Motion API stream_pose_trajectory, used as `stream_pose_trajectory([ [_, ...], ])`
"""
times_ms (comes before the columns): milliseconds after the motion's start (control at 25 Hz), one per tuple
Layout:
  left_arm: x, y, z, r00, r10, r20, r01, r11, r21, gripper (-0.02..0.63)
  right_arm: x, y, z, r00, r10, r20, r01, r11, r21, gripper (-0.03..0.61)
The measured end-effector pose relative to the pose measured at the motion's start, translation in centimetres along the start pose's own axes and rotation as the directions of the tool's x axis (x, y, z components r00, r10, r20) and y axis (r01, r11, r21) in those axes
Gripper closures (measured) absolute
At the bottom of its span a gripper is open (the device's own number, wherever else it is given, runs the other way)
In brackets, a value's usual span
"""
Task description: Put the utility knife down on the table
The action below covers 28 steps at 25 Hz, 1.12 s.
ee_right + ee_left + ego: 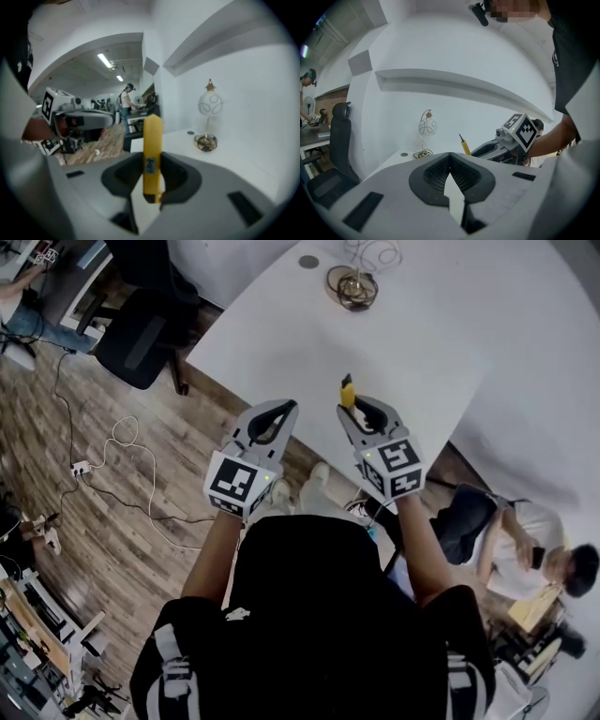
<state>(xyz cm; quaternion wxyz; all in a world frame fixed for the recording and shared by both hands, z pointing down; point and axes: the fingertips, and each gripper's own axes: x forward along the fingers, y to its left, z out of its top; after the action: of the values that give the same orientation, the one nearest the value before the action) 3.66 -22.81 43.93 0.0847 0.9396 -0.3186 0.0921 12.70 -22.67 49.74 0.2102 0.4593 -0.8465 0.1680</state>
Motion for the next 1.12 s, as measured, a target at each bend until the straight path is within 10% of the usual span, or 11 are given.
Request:
stream_pose_trajectory([
  [560,0.1,1.8,-3.6,0.995,0.071,-0.068,-0.074,0.996,-0.053,0.592,4.8,-1.5,-7.9,0.963,0.075,-0.257,-0.094,0.993,-0.065,0.443],
  [1120,0.4,1.4,-4.9,0.991,0.074,-0.111,-0.083,0.993,-0.079,0.592,7.5,-4.6,-15.1,0.869,0.044,-0.494,-0.119,0.986,-0.120,0.443],
])
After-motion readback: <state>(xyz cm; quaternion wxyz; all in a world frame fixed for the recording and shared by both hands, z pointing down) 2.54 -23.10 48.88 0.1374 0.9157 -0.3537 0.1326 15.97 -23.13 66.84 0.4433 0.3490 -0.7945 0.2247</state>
